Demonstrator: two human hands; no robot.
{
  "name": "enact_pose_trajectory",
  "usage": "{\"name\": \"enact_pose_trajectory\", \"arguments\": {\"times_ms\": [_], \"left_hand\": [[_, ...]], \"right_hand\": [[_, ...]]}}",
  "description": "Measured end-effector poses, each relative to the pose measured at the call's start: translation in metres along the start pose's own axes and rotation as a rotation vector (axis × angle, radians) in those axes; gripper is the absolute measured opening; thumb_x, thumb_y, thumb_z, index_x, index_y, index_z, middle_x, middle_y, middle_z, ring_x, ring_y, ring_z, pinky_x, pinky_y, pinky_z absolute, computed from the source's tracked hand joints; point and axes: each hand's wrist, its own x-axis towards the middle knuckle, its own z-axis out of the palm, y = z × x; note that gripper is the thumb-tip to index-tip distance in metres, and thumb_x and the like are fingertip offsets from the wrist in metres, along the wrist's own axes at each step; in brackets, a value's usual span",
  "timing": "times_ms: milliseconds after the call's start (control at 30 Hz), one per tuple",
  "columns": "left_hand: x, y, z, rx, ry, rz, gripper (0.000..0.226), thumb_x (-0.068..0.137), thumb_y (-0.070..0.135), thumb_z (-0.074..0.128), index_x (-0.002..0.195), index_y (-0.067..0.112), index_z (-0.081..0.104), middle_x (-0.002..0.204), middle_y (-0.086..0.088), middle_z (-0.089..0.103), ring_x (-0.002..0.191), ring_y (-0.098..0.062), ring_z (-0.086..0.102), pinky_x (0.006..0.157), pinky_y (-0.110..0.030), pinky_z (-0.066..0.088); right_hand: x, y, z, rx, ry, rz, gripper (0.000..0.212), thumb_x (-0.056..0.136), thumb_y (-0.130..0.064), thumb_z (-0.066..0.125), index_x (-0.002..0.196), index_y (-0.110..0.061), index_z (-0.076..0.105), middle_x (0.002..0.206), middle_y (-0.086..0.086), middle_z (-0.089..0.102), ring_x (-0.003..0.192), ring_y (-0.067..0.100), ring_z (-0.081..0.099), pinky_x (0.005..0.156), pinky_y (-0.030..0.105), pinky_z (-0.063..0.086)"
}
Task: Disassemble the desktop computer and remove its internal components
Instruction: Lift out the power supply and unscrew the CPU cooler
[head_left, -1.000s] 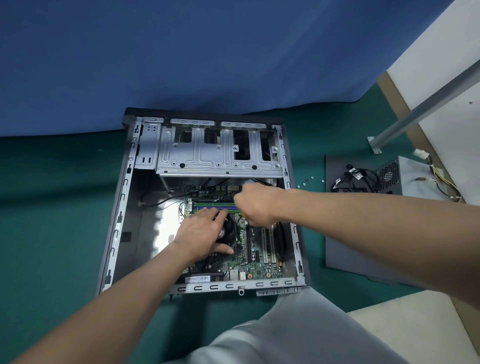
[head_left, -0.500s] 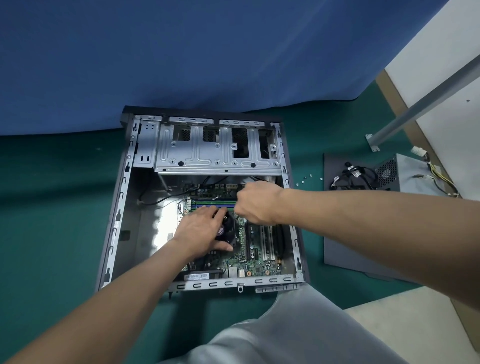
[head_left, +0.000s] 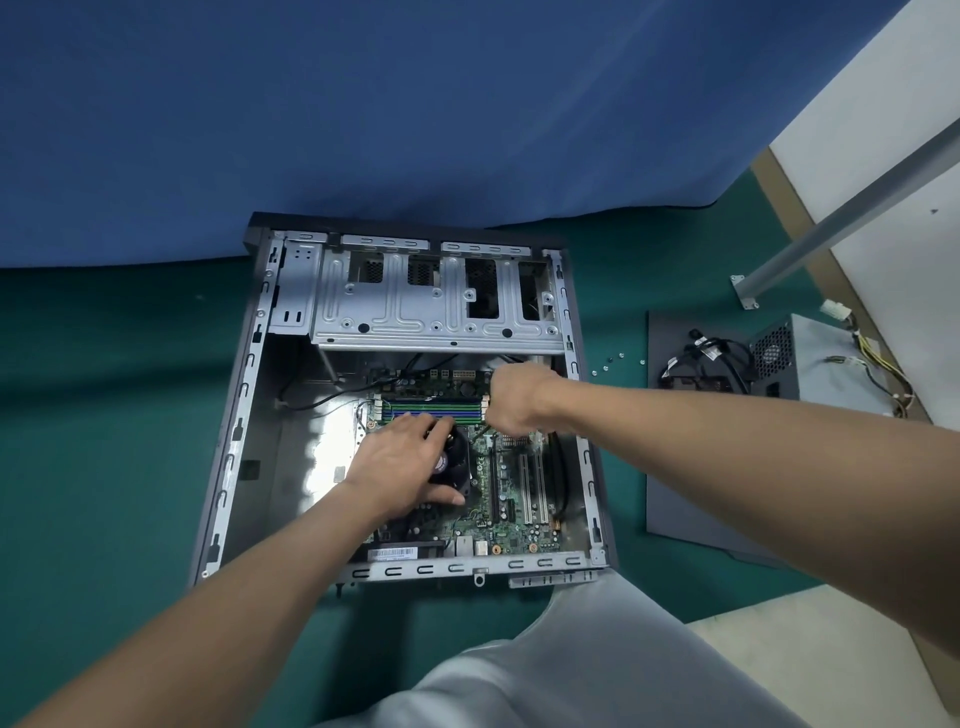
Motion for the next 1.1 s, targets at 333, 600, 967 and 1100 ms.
{"name": "enact_pose_trajectory", "arguments": {"times_ms": [333, 600, 967, 1100], "left_hand": [[-0.001, 0.002, -0.001, 0.005, 0.005, -0.002, 0.099, 0.073, 0.077, 0.053, 0.146, 0.018, 0.023, 0.14, -0.005, 0.043, 0.132, -0.024, 0.04, 0.105, -0.035, 0.036], [-0.001, 0.001, 0.0, 0.008, -0.004, -0.016, 0.102, 0.072, 0.078, 0.052, 0.148, 0.019, 0.02, 0.143, -0.006, 0.042, 0.134, -0.025, 0.039, 0.106, -0.037, 0.037], [-0.002, 0.002, -0.003, 0.011, -0.023, -0.006, 0.094, 0.074, 0.076, 0.053, 0.143, 0.018, 0.027, 0.136, -0.005, 0.045, 0.128, -0.024, 0.043, 0.1, -0.035, 0.039], [-0.002, 0.002, -0.004, -0.005, -0.044, -0.016, 0.098, 0.073, 0.077, 0.054, 0.146, 0.019, 0.023, 0.14, -0.005, 0.043, 0.131, -0.025, 0.041, 0.103, -0.037, 0.039]], "right_hand": [[-0.004, -0.006, -0.001, -0.495, 0.176, -0.518, 0.028, 0.09, -0.019, 0.058, 0.066, -0.01, 0.047, 0.059, 0.002, 0.029, 0.067, 0.027, 0.045, 0.062, 0.036, 0.047], [0.01, -0.006, -0.001, 0.513, -0.191, 0.25, 0.009, 0.096, -0.004, 0.034, 0.094, -0.004, 0.043, 0.067, 0.01, 0.049, 0.043, 0.01, 0.034, 0.034, 0.02, 0.029], [-0.012, -0.007, 0.003, -0.828, 0.164, -0.632, 0.032, 0.101, -0.017, 0.034, 0.107, -0.008, 0.063, 0.1, 0.016, 0.063, 0.096, 0.034, 0.061, 0.077, 0.042, 0.053], [-0.015, 0.002, 0.008, -0.576, 0.198, -0.467, 0.018, 0.09, -0.01, 0.051, 0.102, -0.002, 0.062, 0.1, 0.019, 0.061, 0.092, 0.036, 0.062, 0.062, 0.034, 0.04]]}}
